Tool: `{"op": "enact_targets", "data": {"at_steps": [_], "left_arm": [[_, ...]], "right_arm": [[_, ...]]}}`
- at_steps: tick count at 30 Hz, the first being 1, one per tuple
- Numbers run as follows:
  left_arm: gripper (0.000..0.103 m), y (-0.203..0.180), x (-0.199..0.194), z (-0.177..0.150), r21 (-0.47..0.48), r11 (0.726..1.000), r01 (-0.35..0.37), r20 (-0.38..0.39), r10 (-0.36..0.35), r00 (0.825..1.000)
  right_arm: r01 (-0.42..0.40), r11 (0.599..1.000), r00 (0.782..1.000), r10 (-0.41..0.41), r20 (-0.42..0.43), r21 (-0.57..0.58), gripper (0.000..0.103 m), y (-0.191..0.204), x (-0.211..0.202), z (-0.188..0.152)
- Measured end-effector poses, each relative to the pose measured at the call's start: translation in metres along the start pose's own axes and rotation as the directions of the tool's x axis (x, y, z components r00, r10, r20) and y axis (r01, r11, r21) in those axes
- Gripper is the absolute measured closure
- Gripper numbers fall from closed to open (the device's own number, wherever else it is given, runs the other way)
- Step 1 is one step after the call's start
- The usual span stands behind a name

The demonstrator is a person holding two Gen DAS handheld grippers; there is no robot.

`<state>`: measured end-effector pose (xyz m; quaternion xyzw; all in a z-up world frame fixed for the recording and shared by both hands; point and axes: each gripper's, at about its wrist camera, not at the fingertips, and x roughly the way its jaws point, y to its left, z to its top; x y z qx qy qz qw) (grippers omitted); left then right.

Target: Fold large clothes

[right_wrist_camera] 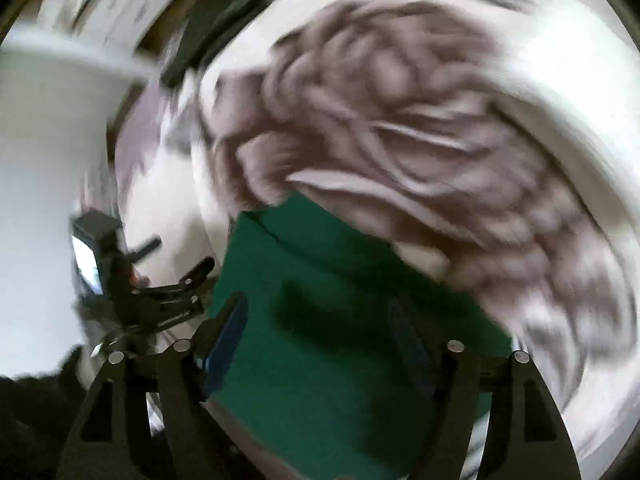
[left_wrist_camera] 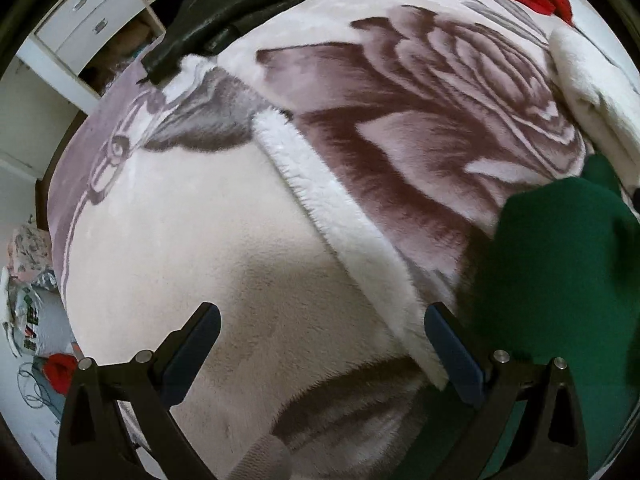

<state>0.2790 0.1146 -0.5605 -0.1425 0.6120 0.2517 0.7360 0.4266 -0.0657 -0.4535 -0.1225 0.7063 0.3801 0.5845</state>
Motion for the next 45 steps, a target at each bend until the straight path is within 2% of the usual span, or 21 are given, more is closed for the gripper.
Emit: {"op": "enact_targets", "data": {"at_steps": [4,6,7,9,11,13,15,18,20,23,27,29,31,32,34,35,37,39,42,44,45], "left_arm": [[0.0,0.012,0.013,-0.01,-0.03,0.999,0.017,-0.034,-0.018,0.999],[0.0,0.016,0.018,-0.016,-0.039,0.999,0.029,-0.049,-0.031,0.998],[0.0,0.018,0.018,-0.018,-0.04,0.999,0.036,-0.052,-0.038,0.998],[0.0,0.022,0.019,-0.023,-0.042,0.998,0.052,-0.059,-0.054,0.997],[0.0,0.028,0.019,-0.026,-0.045,0.997,0.062,-0.062,-0.064,0.996],[0.0,0.035,0.019,-0.026,-0.048,0.997,0.061,-0.061,-0.064,0.996],[0.0,0.042,0.02,-0.023,-0.053,0.997,0.061,-0.063,-0.065,0.996],[0.0,0.052,0.016,-0.018,-0.042,0.996,0.075,-0.047,-0.077,0.996],[0.0,0.055,0.015,-0.017,-0.025,0.997,0.072,-0.039,-0.073,0.997],[0.0,0.057,0.018,-0.017,-0.015,0.997,0.078,-0.048,-0.079,0.996],[0.0,0.058,0.022,-0.017,-0.002,0.995,0.096,-0.062,-0.096,0.993],[0.0,0.058,0.021,-0.018,0.017,0.995,0.1,-0.055,-0.099,0.994],[0.0,0.057,0.019,-0.02,0.05,0.993,0.111,-0.045,-0.109,0.993],[0.0,0.057,0.018,-0.022,0.058,0.991,0.118,-0.043,-0.116,0.992],[0.0,0.057,0.018,-0.023,0.068,0.986,0.153,-0.047,-0.15,0.988],[0.0,0.056,0.019,-0.023,0.07,0.983,0.169,-0.052,-0.165,0.985],[0.0,0.053,0.018,-0.022,0.084,0.981,0.177,-0.053,-0.173,0.984],[0.0,0.048,0.011,-0.021,0.105,0.978,0.178,-0.035,-0.175,0.984],[0.0,0.04,0.0,-0.01,0.125,0.972,0.199,-0.005,-0.2,0.98],[0.0,0.031,-0.005,-0.004,0.123,0.967,0.225,0.003,-0.227,0.974],[0.0,0.021,-0.011,0.001,0.124,0.961,0.246,0.013,-0.25,0.968]], "right_arm": [[0.06,0.962,0.976,-0.113,-0.188,-0.266,0.024,0.046,0.076,0.042],[0.047,0.955,0.966,-0.117,-0.229,-0.291,0.032,0.054,0.094,0.042],[0.008,0.975,0.958,-0.072,-0.279,-0.224,0.046,0.05,0.104,0.045],[-0.046,0.997,0.94,0.063,-0.335,0.058,0.054,0.022,0.114,0.05],[-0.129,0.936,0.916,0.239,-0.322,0.328,0.059,-0.01,0.115,0.044],[-0.241,0.782,0.859,0.447,-0.248,0.575,0.06,-0.042,0.113,0.022],[-0.288,0.725,0.831,0.513,-0.213,0.626,0.06,-0.057,0.113,0.006],[-0.246,0.817,0.881,0.412,-0.23,0.522,0.047,-0.047,0.101,0.015],[-0.221,0.912,0.93,0.304,-0.207,0.346,0.036,-0.019,0.071,0.036],[-0.101,0.989,0.978,0.12,-0.171,0.112,0.028,0.016,0.04,0.057],[0.042,0.99,0.948,-0.081,-0.309,-0.132,0.028,0.053,0.073,0.068],[0.143,0.943,0.873,-0.263,-0.411,-0.3,0.036,0.068,0.119,0.053],[0.124,0.979,0.867,-0.186,-0.463,-0.161,0.053,0.061,0.135,0.049],[0.107,0.992,0.869,-0.061,-0.491,0.068,0.061,0.045,0.135,0.052],[0.021,0.938,0.896,0.136,-0.423,0.346,0.081,0.021,0.12,0.054],[-0.071,0.842,0.905,0.28,-0.321,0.535,0.098,-0.002,0.11,0.047],[-0.129,0.745,0.915,0.344,-0.211,0.655,0.099,-0.036,0.111,0.03],[-0.168,0.705,0.912,0.376,-0.163,0.689,0.098,-0.051,0.12,0.015],[-0.279,0.707,0.91,0.411,-0.058,0.649,0.077,-0.046,0.102,0.012],[-0.376,0.712,0.907,0.414,0.078,0.593,0.039,-0.045,0.059,0.001],[-0.401,0.714,0.907,0.399,0.136,0.574,0.038,-0.048,0.039,-0.009]]}}
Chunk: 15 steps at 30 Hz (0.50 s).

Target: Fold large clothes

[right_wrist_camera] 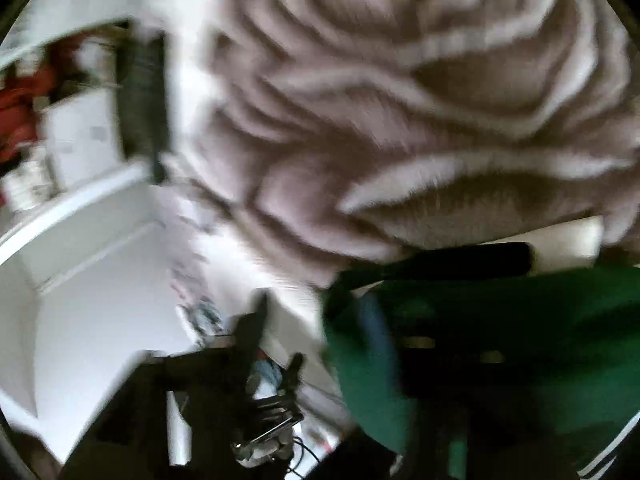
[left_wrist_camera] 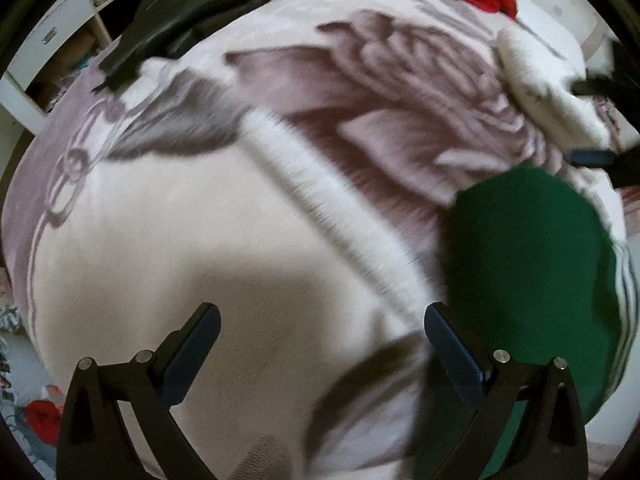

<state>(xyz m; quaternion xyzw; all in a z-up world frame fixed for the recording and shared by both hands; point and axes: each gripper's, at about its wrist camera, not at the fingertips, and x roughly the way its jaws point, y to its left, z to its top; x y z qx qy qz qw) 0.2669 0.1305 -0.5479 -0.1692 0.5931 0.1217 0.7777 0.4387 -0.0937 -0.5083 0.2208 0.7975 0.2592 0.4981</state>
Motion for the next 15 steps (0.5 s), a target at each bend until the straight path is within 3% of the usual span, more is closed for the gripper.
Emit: {"op": "enact_targets", "data": {"at_steps": [3,5,7,8,10,12,15], "left_arm": [[0.0,-0.028,-0.003,0.023,0.017,0.998,0.052,0.04,-0.053,0.998],[0.0,-0.049,0.002,0.033,0.032,0.996,0.082,0.05,-0.083,0.995],[0.0,-0.074,0.019,0.045,0.056,0.997,0.051,0.06,-0.054,0.997],[0.0,-0.081,0.023,0.046,0.066,0.998,0.02,0.074,-0.024,0.997],[0.0,-0.086,0.032,0.052,0.083,0.996,-0.022,0.09,0.015,0.996],[0.0,-0.081,0.033,0.055,0.077,0.997,-0.021,0.083,0.015,0.996],[0.0,-0.083,0.029,0.054,0.091,0.995,-0.043,0.079,0.036,0.996]], "right_arm": [[0.026,0.999,0.981,-0.021,0.193,-0.024,0.038,-0.017,-0.079,-0.038],[0.106,0.994,0.947,-0.101,0.304,0.0,0.038,-0.042,-0.128,-0.061],[0.221,0.973,0.888,-0.229,0.398,0.068,0.037,-0.081,-0.173,-0.095],[0.252,0.963,0.868,-0.27,0.417,0.099,0.036,-0.103,-0.192,-0.1],[0.28,0.946,0.852,-0.324,0.412,0.165,0.036,-0.144,-0.202,-0.112],[0.255,0.947,0.868,-0.313,0.384,0.195,0.036,-0.179,-0.194,-0.109],[0.086,0.975,0.938,-0.149,0.312,0.206,0.036,-0.226,-0.154,-0.1]]}}
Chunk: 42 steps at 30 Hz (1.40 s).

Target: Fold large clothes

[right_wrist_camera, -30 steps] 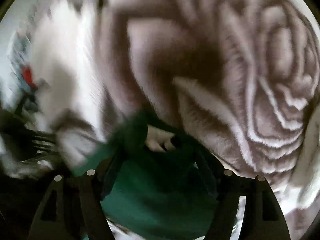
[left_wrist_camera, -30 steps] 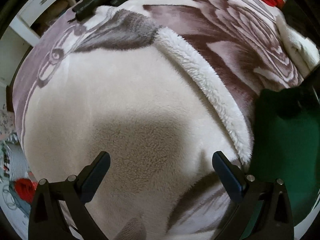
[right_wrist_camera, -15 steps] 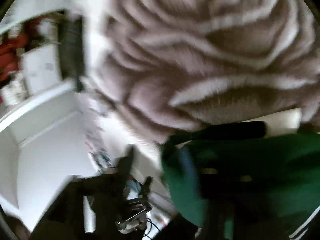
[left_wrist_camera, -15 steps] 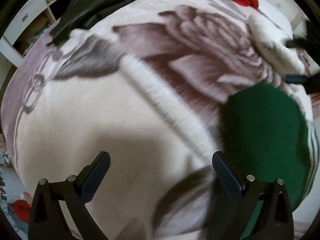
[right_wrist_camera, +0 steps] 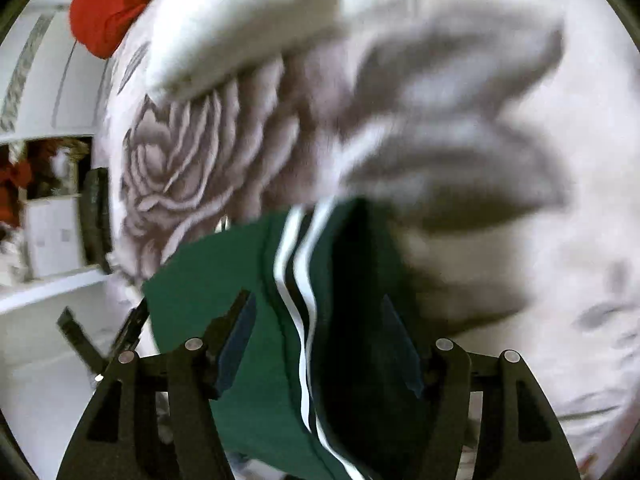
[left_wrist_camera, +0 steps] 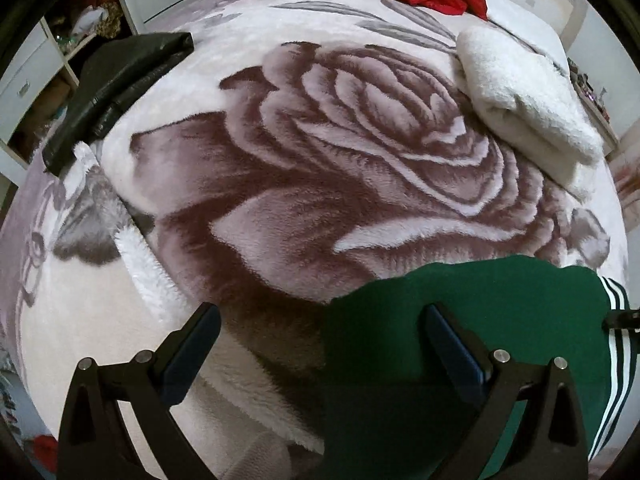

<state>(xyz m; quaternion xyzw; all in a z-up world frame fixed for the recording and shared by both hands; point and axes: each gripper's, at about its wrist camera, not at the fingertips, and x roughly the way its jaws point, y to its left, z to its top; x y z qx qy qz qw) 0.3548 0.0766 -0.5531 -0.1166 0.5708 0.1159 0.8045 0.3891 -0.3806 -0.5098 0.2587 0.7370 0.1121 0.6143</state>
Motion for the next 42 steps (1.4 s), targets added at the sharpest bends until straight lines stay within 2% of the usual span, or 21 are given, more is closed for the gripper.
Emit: {"op": "enact_targets", "data": {"at_steps": [1,2,3,4,5,8,12,13,15,16,17,18,22,26,28,30,31,32,34,35,42], "left_arm": [[0.0,-0.002,-0.003,-0.002,0.015,1.0,-0.015,0.005,0.015,1.0],[0.0,-0.005,-0.005,-0.002,0.026,0.999,-0.028,0.01,0.028,1.0],[0.0,-0.008,-0.006,-0.003,0.04,0.998,-0.049,0.016,0.049,0.999],[0.0,-0.011,-0.009,-0.003,0.054,0.996,-0.067,0.022,0.066,0.998],[0.0,-0.013,-0.01,-0.004,0.064,0.996,-0.07,0.027,0.068,0.997],[0.0,-0.016,-0.009,-0.004,0.057,0.996,-0.063,0.027,0.062,0.998],[0.0,-0.015,-0.02,-0.008,0.076,0.991,-0.108,0.034,0.106,0.994],[0.0,-0.012,-0.027,-0.012,0.073,0.991,-0.115,0.037,0.113,0.993],[0.0,-0.006,-0.034,-0.02,0.059,0.99,-0.128,0.035,0.126,0.991],[0.0,-0.001,-0.04,-0.027,0.043,0.99,-0.134,0.033,0.132,0.991],[0.0,0.002,-0.044,-0.033,0.031,0.99,-0.137,0.03,0.136,0.99],[0.0,0.006,-0.049,-0.04,0.012,0.99,-0.141,0.027,0.14,0.99],[0.0,0.018,-0.067,-0.077,-0.04,0.985,-0.168,0.0,0.168,0.986],[0.0,0.017,-0.071,-0.102,-0.062,0.985,-0.163,-0.034,0.161,0.986],[0.0,0.012,-0.068,-0.11,-0.047,0.984,-0.173,-0.048,0.17,0.984],[0.0,0.007,-0.065,-0.114,-0.025,0.982,-0.185,-0.059,0.183,0.981],[0.0,0.002,-0.064,-0.116,-0.008,0.981,-0.195,-0.054,0.195,0.979],[0.0,0.001,-0.065,-0.116,0.0,0.979,-0.202,-0.05,0.202,0.978],[0.0,-0.007,-0.068,-0.117,0.029,0.975,-0.221,-0.029,0.222,0.975],[0.0,-0.009,-0.067,-0.118,0.04,0.973,-0.226,-0.028,0.228,0.973],[0.0,-0.027,-0.062,-0.117,0.055,0.979,-0.194,-0.019,0.196,0.98]], "right_arm": [[-0.041,0.999,0.999,0.042,-0.029,0.009,0.043,-0.006,0.015,-0.001],[-0.059,0.998,0.998,0.059,-0.003,0.003,0.096,-0.008,0.025,-0.004],[-0.059,0.998,0.997,0.06,0.04,-0.024,0.099,-0.004,0.027,-0.008],[-0.025,0.999,0.997,0.029,0.076,-0.046,0.1,0.003,0.026,-0.013],[0.016,0.998,0.987,-0.005,0.162,-0.063,0.1,0.015,0.017,-0.021],[0.063,0.996,0.963,-0.045,0.264,-0.06,0.101,0.025,0.0,-0.022],[0.08,0.994,0.992,-0.072,0.102,-0.075,0.099,0.006,0.029,-0.011],[0.071,0.994,0.995,-0.064,0.077,-0.089,0.093,0.007,0.03,-0.011],[0.044,0.994,0.997,-0.038,0.066,-0.095,0.07,0.005,0.009,-0.02],[0.028,0.995,0.997,-0.021,0.074,-0.097,0.047,0.002,-0.006,-0.03],[0.016,0.996,0.996,-0.007,0.093,-0.091,0.039,-0.002,-0.016,-0.042],[0.0,0.997,0.993,0.009,0.117,-0.077,0.038,-0.009,-0.031,-0.054],[-0.081,0.993,0.986,0.067,0.153,0.084,0.038,-0.057,-0.057,-0.116],[-0.202,0.933,0.978,0.178,0.108,0.298,0.038,-0.104,-0.018,-0.17],[-0.276,0.884,0.961,0.257,0.101,0.377,0.038,-0.114,0.016,-0.184],[-0.381,0.837,0.925,0.343,0.166,0.392,0.039,-0.115,0.042,-0.186],[-0.384,0.839,0.921,0.317,0.228,0.385,0.057,-0.114,0.042,-0.186],[-0.384,0.842,0.916,0.297,0.27,0.379,0.083,-0.114,0.04,-0.188],[-0.356,0.865,0.913,0.242,0.329,0.354,0.085,-0.105,0.031,-0.194],[-0.36,0.86,0.905,0.229,0.358,0.362,0.086,-0.101,0.023,-0.202],[-0.276,0.904,0.896,0.119,0.428,0.327,0.088,-0.09,-0.041,-0.238]]}}
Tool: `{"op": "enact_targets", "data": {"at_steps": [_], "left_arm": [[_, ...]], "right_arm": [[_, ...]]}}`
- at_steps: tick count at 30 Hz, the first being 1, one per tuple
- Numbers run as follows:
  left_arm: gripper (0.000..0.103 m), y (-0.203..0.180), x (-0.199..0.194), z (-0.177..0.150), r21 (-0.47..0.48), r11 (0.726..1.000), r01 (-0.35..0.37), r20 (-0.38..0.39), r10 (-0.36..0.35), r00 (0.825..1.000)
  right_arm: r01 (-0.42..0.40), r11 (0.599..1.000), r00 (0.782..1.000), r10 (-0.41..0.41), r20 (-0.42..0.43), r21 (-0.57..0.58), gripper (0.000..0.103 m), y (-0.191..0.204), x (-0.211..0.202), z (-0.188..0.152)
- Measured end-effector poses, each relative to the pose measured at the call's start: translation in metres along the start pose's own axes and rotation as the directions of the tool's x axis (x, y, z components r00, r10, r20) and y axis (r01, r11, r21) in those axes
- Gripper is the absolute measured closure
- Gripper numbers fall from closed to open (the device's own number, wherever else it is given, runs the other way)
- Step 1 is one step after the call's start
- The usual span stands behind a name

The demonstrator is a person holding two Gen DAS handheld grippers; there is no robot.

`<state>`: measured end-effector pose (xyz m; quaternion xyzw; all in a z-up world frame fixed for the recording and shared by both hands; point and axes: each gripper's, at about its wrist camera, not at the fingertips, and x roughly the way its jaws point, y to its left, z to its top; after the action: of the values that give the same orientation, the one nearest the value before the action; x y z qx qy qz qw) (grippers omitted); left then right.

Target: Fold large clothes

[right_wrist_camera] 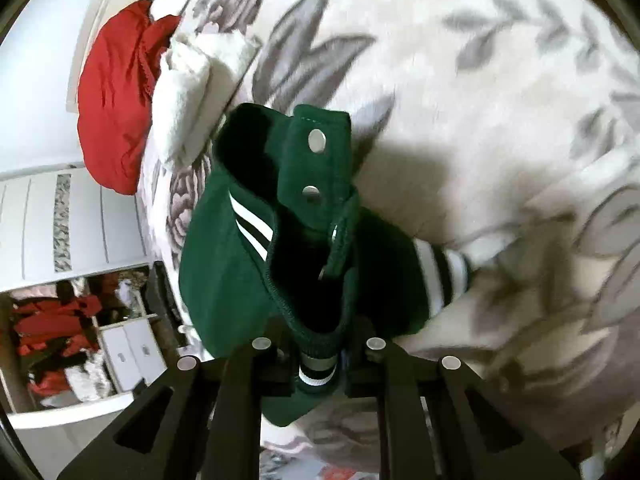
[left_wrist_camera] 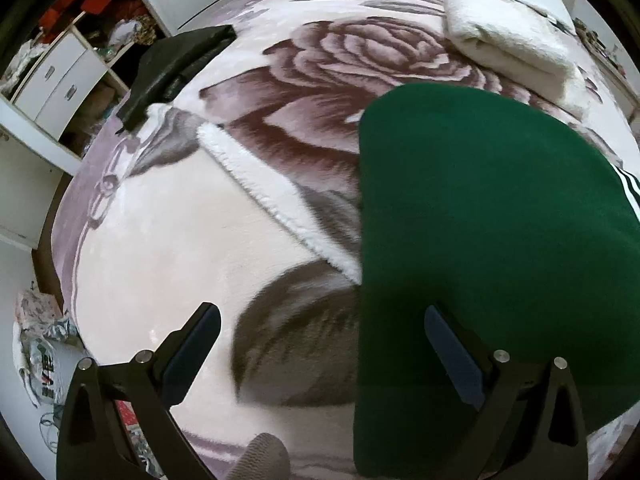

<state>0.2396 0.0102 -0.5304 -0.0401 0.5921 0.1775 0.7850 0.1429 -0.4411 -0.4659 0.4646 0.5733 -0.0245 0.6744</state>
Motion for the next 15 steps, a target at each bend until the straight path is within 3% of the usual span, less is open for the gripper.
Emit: {"op": "enact_targets", "data": {"at_steps": [5,9,11,15], "left_arm": [[0.0,-0.01,0.019,-0.001,0.032,0.999,-0.014,-0.02,0.015,1.0],[0.0,-0.001,0.011,0.001,0.011,1.0,0.011,-0.021,-0.011,1.0],[0.0,0.009,0.004,0.002,-0.024,0.998,0.058,-0.015,-0.059,0.998],[0.0,0.029,0.0,0.005,-0.104,0.981,0.166,-0.004,-0.167,0.986]], "right_arm": [[0.12,0.992,0.991,-0.116,-0.073,0.05,0.09,-0.054,0.039,0.028],[0.082,0.995,0.983,-0.072,-0.168,0.053,0.08,-0.069,0.061,0.041],[0.062,0.998,0.974,-0.06,-0.219,0.002,0.051,-0.062,0.056,0.049],[0.064,0.989,0.975,-0.09,-0.202,-0.133,0.033,-0.043,0.021,0.069]]}}
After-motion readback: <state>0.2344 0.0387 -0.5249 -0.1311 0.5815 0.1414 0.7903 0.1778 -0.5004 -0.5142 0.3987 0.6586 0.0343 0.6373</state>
